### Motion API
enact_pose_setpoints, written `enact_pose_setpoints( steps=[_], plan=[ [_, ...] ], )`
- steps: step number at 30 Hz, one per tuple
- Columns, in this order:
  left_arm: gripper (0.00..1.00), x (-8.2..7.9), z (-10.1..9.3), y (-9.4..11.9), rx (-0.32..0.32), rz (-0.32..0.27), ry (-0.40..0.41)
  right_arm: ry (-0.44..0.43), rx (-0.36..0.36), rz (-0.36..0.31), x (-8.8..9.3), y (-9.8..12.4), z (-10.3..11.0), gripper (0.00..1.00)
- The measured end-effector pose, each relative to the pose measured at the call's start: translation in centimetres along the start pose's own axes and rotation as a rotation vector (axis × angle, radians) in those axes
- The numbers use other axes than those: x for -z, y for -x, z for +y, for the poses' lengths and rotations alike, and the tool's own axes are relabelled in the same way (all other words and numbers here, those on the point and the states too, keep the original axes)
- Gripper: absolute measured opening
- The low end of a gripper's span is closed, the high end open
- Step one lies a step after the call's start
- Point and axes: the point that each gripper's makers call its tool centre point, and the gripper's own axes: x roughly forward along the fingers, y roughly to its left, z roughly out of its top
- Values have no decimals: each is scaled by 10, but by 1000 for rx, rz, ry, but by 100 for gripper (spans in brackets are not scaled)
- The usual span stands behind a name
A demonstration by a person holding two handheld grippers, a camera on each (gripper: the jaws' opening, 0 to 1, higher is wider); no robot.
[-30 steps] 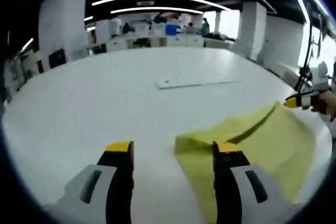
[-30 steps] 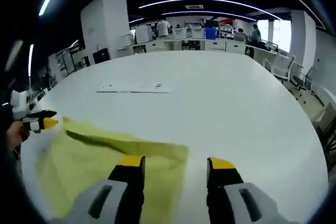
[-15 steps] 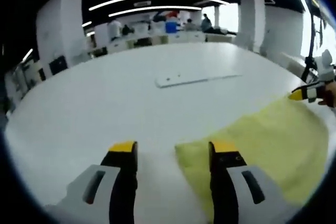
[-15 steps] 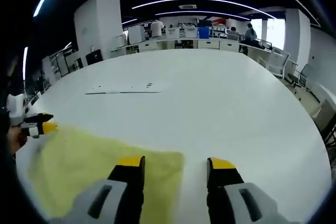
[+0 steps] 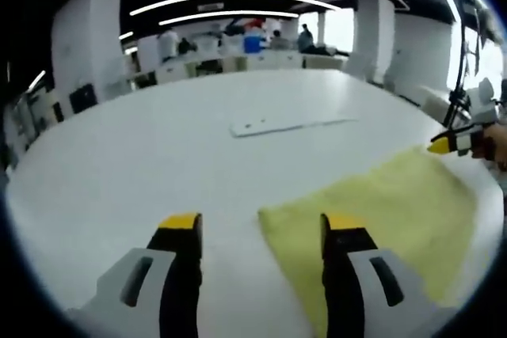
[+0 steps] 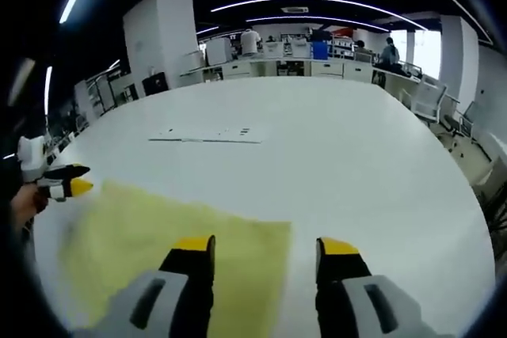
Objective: Fold the garment on the visible template until the final outline fits inside the template.
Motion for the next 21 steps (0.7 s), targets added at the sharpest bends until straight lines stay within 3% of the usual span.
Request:
enact_pose_setpoints(
  steps=[6, 10, 21],
  plan=[
    [60, -1, -2, 24, 33, -10, -29, -3, -28, 7, 4, 24, 7, 50],
    [60, 4, -5, 39, 59, -3, -29, -8, -61, 34, 17, 40, 16, 51],
    [55, 32, -19, 70, 151, 44, -21, 0, -98, 90, 50, 68, 28, 50]
  ],
)
